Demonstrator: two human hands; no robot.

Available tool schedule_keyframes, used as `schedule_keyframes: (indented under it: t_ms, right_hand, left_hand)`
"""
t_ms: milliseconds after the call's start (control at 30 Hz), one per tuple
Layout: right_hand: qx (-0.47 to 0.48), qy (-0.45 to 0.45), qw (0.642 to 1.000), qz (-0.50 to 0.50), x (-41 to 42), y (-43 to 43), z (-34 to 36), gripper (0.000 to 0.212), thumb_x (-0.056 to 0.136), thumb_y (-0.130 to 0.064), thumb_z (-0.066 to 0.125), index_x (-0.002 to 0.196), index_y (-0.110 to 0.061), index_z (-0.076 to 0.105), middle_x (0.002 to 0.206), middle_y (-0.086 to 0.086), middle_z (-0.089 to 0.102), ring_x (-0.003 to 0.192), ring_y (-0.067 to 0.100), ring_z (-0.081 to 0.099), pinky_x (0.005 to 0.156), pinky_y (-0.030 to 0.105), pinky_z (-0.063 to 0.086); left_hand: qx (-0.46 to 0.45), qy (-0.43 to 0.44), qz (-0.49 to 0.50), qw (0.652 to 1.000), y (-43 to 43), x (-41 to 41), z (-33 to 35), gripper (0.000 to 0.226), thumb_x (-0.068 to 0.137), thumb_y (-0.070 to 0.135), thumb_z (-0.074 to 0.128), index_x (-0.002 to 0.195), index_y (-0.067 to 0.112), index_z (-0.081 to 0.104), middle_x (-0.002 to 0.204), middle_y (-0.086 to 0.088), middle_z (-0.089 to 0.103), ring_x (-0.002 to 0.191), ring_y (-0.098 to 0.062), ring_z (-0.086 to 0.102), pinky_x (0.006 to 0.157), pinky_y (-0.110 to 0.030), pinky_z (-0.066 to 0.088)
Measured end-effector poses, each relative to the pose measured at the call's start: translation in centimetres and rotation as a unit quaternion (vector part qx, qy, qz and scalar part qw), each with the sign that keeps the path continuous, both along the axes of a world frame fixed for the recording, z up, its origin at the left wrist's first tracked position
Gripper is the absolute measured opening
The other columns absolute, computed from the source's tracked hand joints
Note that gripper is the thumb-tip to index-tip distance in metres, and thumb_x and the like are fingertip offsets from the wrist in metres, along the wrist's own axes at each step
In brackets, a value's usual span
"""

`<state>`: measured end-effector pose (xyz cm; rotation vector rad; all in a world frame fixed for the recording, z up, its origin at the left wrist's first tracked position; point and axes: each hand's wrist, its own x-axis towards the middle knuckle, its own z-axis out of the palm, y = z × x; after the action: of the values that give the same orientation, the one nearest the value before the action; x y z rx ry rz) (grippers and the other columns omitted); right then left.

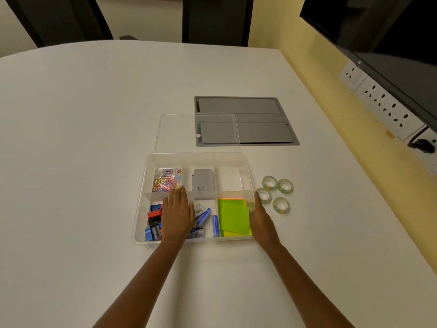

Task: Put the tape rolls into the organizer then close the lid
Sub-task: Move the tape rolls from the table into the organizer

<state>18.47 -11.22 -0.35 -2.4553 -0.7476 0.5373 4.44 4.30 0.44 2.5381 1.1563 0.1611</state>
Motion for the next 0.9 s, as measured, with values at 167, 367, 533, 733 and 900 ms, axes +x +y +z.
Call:
schedule_keyframes:
  t_ms: [167,367,533,733,900]
  right_hand:
    - [0.042,0.021,0.999,-0.011,-0.6,-1.5,-0.7,0.065,0.094,-0.001,0.038,0.145,-0.022,0.004,0.091,0.018,0.060,0.076,0.032,0.061,0.076,0.049,0.053]
    - [0.083,0.038,0.996,-0.001,-1.3,-3.4,-0.4,0.053,0.098,-0.012,0.032,0.145,-0.021,0.009,0.126,0.024,0.057,0.105,0.037,0.060,0.089,0.042,0.052]
    - [0.145,-0.021,0.987,-0.059,-0.2,-3.9,0.7,0.033,0.097,-0.012,0.037,0.127,-0.005,0.048,0.129,0.014,0.056,0.121,0.027,0.051,0.090,0.018,0.035]
    - [-0.003,-0.154,0.985,-0.074,4.1,-3.9,-0.1,0.029,0.088,-0.010,0.052,0.114,0.001,0.055,0.129,0.023,0.049,0.116,0.042,0.046,0.089,0.049,0.048]
    - [-0.116,-0.140,0.981,-0.072,4.9,-4.4,-0.8,0.033,0.088,-0.020,0.056,0.118,-0.005,0.053,0.134,0.020,0.044,0.117,0.039,0.045,0.091,0.047,0.045]
  left_hand:
    - [0.015,0.015,-0.008,1.000,-1.2,-0.7,-0.3,0.051,0.083,0.016,0.061,0.126,-0.006,0.043,0.124,-0.029,0.057,0.117,-0.044,0.054,0.098,-0.056,0.042]
    - [0.033,0.032,-0.020,0.999,-2.8,-1.5,-0.6,0.056,0.074,0.019,0.072,0.118,-0.008,0.050,0.112,-0.030,0.065,0.105,-0.046,0.061,0.086,-0.058,0.048]
    - [0.056,0.058,-0.018,0.997,-2.7,-1.2,-0.5,0.056,0.071,0.029,0.054,0.114,-0.008,0.054,0.109,-0.029,0.067,0.101,-0.044,0.063,0.081,-0.057,0.050]
    - [0.032,0.039,0.007,0.999,-2.3,-0.4,-0.8,0.064,0.084,0.038,0.029,0.128,-0.006,0.041,0.131,-0.029,0.052,0.123,-0.045,0.046,0.100,-0.060,0.035]
    - [0.026,0.027,0.010,0.999,-2.0,-0.1,-0.3,0.075,0.083,0.045,0.006,0.134,-0.004,0.032,0.139,-0.027,0.043,0.132,-0.042,0.037,0.108,-0.056,0.025]
